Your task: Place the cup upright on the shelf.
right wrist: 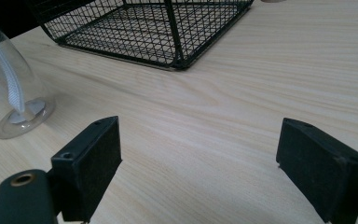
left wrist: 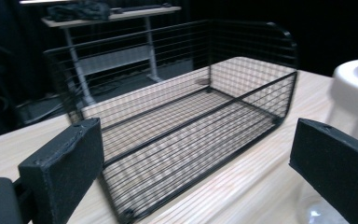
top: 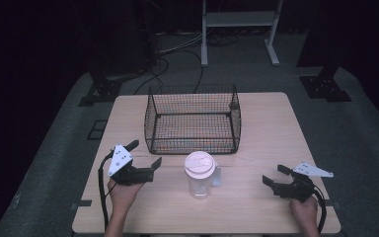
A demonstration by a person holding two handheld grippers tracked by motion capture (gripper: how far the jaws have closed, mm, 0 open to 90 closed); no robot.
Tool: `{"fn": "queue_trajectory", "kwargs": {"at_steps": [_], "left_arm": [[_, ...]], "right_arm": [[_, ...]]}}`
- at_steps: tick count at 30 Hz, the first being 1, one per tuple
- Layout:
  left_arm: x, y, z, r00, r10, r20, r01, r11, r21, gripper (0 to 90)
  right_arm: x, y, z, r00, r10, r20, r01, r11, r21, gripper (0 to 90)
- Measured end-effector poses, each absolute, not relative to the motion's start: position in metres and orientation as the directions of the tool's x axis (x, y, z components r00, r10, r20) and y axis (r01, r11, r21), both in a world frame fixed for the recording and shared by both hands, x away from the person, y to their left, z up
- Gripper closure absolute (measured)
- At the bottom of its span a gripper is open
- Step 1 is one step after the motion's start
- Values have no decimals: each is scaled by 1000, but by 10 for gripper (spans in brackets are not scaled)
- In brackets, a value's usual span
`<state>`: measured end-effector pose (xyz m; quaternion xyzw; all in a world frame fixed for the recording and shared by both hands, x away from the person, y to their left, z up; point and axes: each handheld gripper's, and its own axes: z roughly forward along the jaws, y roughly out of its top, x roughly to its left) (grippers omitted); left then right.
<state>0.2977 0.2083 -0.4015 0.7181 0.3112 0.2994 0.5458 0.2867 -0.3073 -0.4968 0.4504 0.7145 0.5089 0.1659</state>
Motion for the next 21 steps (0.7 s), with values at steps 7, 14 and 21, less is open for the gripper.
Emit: {"fn": "queue_trajectory", "kwargs": {"at_steps": [7, 14, 21], "left_arm": [[294, 198, -385, 708, 703, 67, 105, -198, 975, 20], [291, 186, -369, 792, 608, 57, 93, -212, 973, 20], [290, 174, -363, 874, 485, 37, 85, -228, 970, 15]], "right_arm": [[287, -307, -497, -544, 810, 220, 471, 78, 878, 129], [287, -307, -497, -549, 806, 221, 473, 81, 877, 129], [287, -307, -497, -552, 805, 219, 471, 84, 878, 129]]}}
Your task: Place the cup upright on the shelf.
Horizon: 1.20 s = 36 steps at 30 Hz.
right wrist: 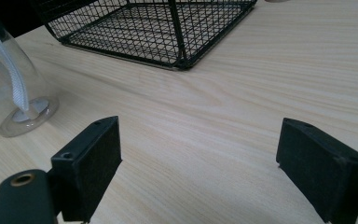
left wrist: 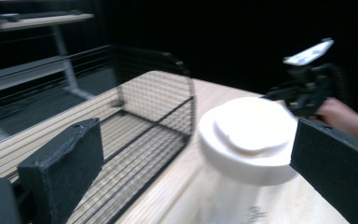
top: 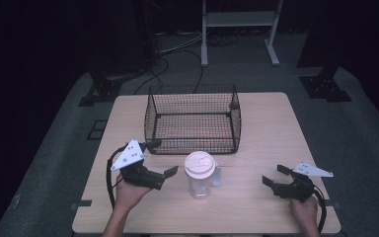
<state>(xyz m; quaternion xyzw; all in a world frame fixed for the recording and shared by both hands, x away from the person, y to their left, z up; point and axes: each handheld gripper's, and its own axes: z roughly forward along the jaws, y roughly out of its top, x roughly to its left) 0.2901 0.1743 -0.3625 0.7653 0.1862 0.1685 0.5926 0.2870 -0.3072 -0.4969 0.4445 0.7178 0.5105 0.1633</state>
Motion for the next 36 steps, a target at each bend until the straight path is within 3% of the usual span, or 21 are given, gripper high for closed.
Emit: {"fn": "queue_trajectory", "kwargs": {"at_steps": [12, 36], "left_arm": [[298, 153, -365, 940, 341, 2, 132, -370, 920, 14], [315, 122, -376, 962, 273, -28, 178, -543, 820, 1]], "right_arm": [[287, -308, -497, -562, 794, 230, 471, 79, 879, 129], [287, -312, -497, -620, 733, 279, 451, 42, 891, 128]]}}
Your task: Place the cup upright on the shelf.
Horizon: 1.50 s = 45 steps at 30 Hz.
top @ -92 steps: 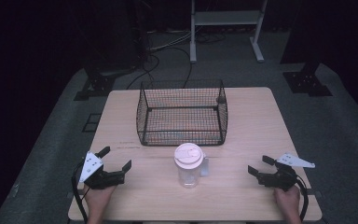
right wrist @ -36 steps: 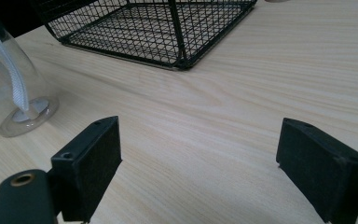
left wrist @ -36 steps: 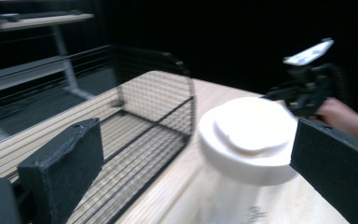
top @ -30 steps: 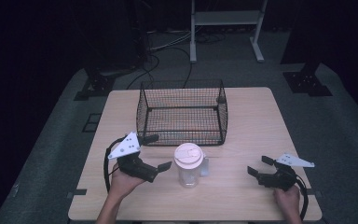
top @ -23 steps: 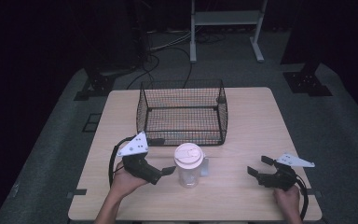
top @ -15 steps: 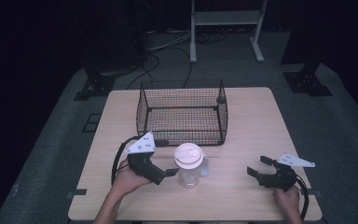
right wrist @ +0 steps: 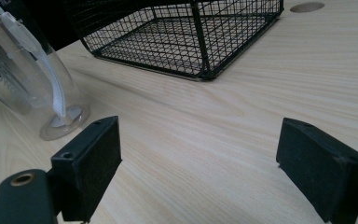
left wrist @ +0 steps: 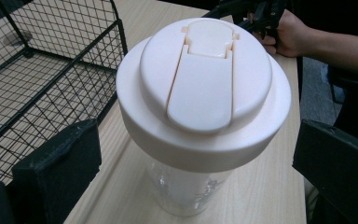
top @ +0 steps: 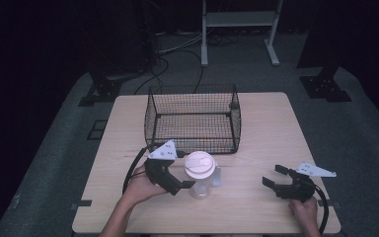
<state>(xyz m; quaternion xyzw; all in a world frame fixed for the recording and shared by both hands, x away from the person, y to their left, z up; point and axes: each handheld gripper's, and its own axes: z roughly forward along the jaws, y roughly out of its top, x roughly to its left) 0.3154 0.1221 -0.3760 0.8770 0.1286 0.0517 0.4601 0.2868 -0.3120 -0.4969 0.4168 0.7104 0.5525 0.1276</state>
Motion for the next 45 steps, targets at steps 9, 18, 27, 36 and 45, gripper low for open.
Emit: {"fn": "queue_trajectory", "kwargs": {"at_steps": [9, 18, 27, 36, 45], "left_arm": [[319, 110, -377, 967, 252, -29, 174, -574, 800, 0], [323, 100, -380, 971, 239, -30, 172, -600, 781, 0], [327, 91, -382, 973, 226, -34, 173, -630, 757, 1], [333, 86, -381, 977, 205, -56, 178, -644, 744, 28], [335, 82, -376, 981, 189, -48, 166, -681, 713, 51]], "right_arm": [[287, -312, -497, -624, 729, 283, 456, 44, 889, 129], [287, -312, -497, -626, 726, 283, 457, 48, 888, 129], [287, -311, -497, -626, 727, 282, 460, 51, 887, 129], [288, -311, -498, -626, 729, 277, 460, 60, 886, 129], [288, -312, -497, -618, 732, 287, 467, 48, 883, 129]]}}
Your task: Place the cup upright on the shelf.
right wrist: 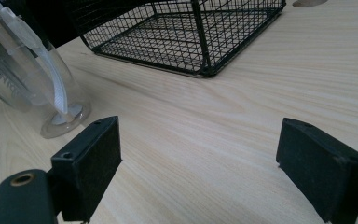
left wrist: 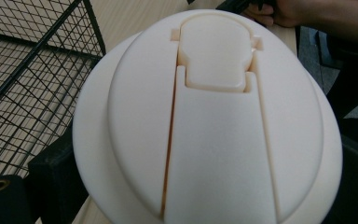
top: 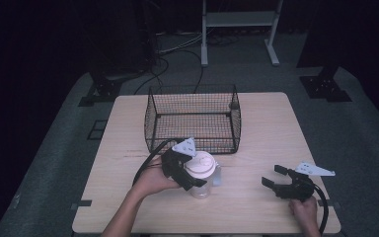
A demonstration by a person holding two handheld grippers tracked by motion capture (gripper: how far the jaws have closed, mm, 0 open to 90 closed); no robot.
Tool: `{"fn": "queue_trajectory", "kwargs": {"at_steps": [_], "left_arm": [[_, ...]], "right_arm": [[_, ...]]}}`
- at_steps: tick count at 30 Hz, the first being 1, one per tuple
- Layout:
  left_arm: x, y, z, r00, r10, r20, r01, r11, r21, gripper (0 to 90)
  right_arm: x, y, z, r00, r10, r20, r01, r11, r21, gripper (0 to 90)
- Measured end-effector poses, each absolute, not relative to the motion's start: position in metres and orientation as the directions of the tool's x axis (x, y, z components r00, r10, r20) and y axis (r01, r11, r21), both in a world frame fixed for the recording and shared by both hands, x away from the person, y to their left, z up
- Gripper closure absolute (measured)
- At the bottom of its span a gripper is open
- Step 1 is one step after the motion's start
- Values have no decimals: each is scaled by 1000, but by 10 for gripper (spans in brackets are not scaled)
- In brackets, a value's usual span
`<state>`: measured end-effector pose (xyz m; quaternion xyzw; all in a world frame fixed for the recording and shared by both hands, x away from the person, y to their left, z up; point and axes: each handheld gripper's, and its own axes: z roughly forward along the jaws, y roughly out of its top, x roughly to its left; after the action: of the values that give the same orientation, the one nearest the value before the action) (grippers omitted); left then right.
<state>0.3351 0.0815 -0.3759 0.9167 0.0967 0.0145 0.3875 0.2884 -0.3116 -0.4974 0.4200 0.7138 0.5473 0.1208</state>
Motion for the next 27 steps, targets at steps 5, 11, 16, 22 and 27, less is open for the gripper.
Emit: {"fn": "queue_trajectory", "kwargs": {"at_steps": [5, 11, 16, 22, 27], "left_arm": [[336, 76, -372, 982, 185, -39, 160, -707, 688, 51], [342, 68, -363, 982, 190, -19, 153, -725, 672, 52], [346, 64, -346, 984, 180, 14, 126, -741, 660, 53], [354, 61, -324, 983, 180, 33, 115, -751, 650, 52], [361, 60, -307, 983, 178, 40, 111, -758, 643, 53]], "right_arm": [[289, -311, -497, -618, 734, 283, 468, 54, 882, 129], [288, -311, -497, -620, 733, 278, 463, 56, 885, 129], [288, -313, -497, -618, 734, 283, 460, 45, 887, 129], [288, -313, -497, -616, 733, 287, 460, 40, 887, 129], [289, -313, -497, -619, 735, 278, 453, 46, 890, 129]]}}
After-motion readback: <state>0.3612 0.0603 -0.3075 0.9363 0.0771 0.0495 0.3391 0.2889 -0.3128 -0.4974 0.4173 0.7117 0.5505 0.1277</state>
